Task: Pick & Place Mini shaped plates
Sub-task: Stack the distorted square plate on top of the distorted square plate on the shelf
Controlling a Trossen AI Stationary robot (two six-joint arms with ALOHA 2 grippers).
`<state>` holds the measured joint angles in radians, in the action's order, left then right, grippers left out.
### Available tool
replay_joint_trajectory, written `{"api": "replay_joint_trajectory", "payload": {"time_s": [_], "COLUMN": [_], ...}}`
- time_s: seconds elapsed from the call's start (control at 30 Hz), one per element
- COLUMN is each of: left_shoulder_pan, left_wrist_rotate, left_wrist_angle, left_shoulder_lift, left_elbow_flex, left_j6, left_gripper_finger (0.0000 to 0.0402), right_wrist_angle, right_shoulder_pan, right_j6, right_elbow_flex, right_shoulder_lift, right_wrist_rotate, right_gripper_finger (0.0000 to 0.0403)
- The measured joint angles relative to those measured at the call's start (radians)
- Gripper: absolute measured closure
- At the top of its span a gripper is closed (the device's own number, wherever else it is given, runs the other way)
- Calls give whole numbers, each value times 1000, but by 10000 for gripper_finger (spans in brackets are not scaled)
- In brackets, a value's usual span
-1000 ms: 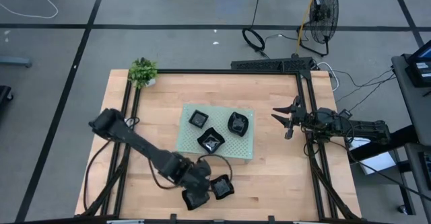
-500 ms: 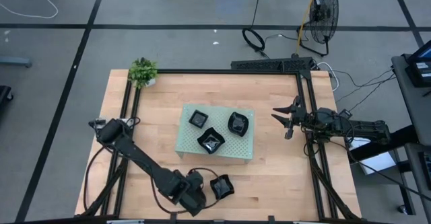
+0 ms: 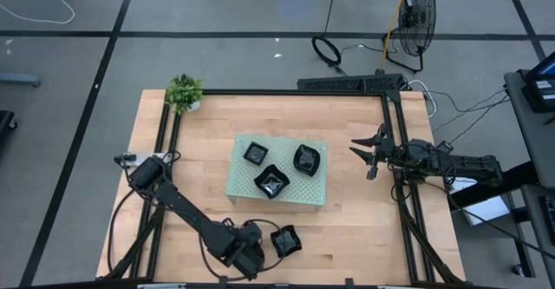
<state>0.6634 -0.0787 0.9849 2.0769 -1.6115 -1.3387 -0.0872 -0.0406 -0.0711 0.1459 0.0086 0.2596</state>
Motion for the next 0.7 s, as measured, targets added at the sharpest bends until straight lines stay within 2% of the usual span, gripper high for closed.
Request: {"api": "replay_joint_trajectory", "payload": {"time_s": [0.4, 0.7], "left_shoulder_pan": [6, 9], "left_wrist_rotate": [-15, -28], "left_wrist_angle": [39, 135], "left_shoulder_lift": [-11, -17], "left_elbow_flex": [0, 0], "left_j6": [74, 72], "left_gripper_finger": [231, 231], "right_wrist_angle": [0, 0], "right_shoulder_pan": [0, 0], "right_j6": [0, 0], "right_elbow_flex": [0, 0], "right_shoulder_lift": [0, 0], "right_wrist_rotate": [0, 0], "right_gripper_finger": [300, 300]}}
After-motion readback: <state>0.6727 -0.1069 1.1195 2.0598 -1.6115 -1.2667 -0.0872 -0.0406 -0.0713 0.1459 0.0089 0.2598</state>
